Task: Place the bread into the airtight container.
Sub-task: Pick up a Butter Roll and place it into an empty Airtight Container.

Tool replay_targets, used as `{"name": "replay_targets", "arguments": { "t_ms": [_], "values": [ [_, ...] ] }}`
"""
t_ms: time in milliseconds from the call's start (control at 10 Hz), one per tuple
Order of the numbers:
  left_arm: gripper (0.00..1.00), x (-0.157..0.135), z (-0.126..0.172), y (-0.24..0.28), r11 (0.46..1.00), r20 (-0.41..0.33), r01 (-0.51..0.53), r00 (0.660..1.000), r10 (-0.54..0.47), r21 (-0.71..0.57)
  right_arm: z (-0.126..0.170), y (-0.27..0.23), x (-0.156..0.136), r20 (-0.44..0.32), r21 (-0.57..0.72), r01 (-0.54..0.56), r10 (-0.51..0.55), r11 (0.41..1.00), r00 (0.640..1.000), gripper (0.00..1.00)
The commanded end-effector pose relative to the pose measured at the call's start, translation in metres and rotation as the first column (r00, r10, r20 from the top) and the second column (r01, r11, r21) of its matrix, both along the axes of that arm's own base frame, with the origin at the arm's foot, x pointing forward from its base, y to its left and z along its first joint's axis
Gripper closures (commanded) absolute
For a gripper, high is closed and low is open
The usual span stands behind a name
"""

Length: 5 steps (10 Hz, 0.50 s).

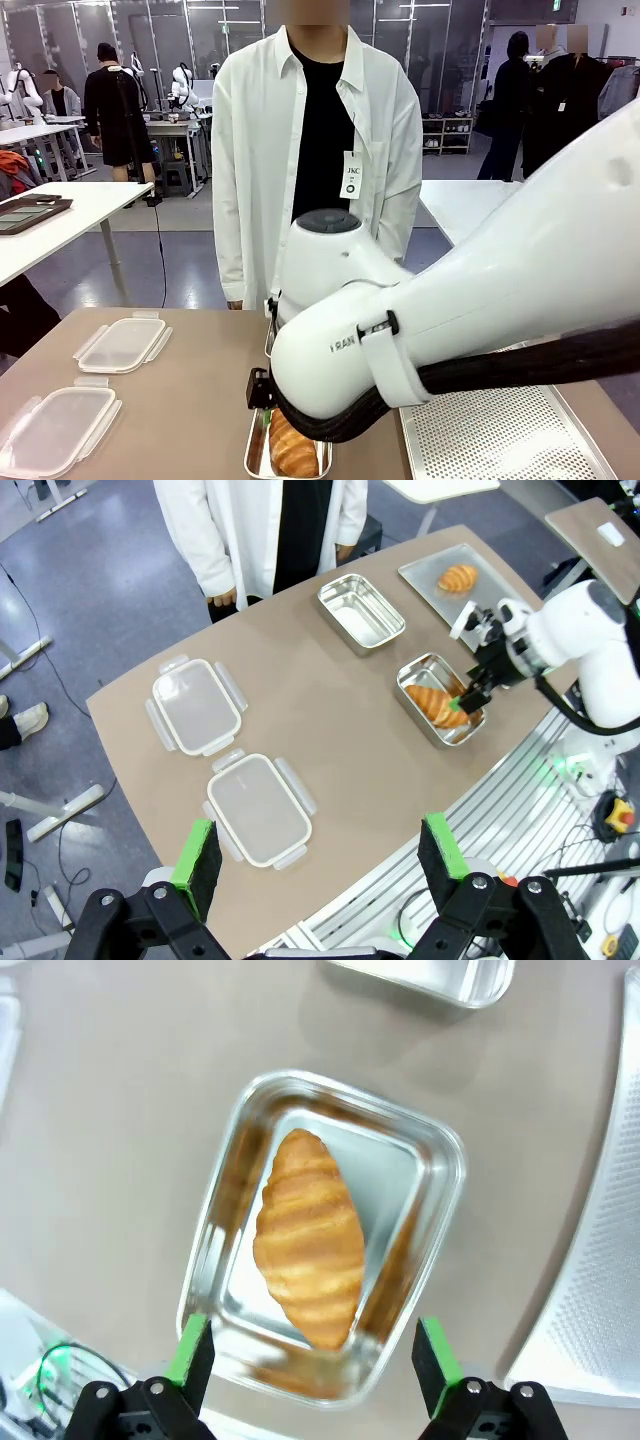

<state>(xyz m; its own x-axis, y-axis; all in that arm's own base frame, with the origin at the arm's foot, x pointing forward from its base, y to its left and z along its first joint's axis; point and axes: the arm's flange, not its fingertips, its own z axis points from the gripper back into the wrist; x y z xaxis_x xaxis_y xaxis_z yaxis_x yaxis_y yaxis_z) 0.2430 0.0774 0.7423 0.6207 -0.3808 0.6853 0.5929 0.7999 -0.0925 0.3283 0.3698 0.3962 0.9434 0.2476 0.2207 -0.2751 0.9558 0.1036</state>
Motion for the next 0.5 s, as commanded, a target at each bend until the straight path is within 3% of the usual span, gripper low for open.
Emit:
{"name": "replay_targets", "arguments": {
  "t_ms": [0,200,400],
  "values": [
    [0.00,-0.001,0.001,0.000,1.000,0.002,0.013,1.000,-0.013,0.009,0.053,-0.058,-0.023,0.031,0.041,-0.068,0.067,0.997,0.997,0.00],
    [0.00,-0.001,0.001,0.000,1.000,0.002,0.013,1.000,-0.013,0.009,0.090,-0.103,-0.027,0.039,0.090,-0.085,0.082,0.992,0.996,0.00],
    [0.00,-0.001,0.001,0.000,1.000,0.002,0.013,1.000,-0.013,0.009,0.135,-0.167,-0.032,0.107,0.080,-0.091,0.082,0.993,0.991,0.00]
  ]
}}
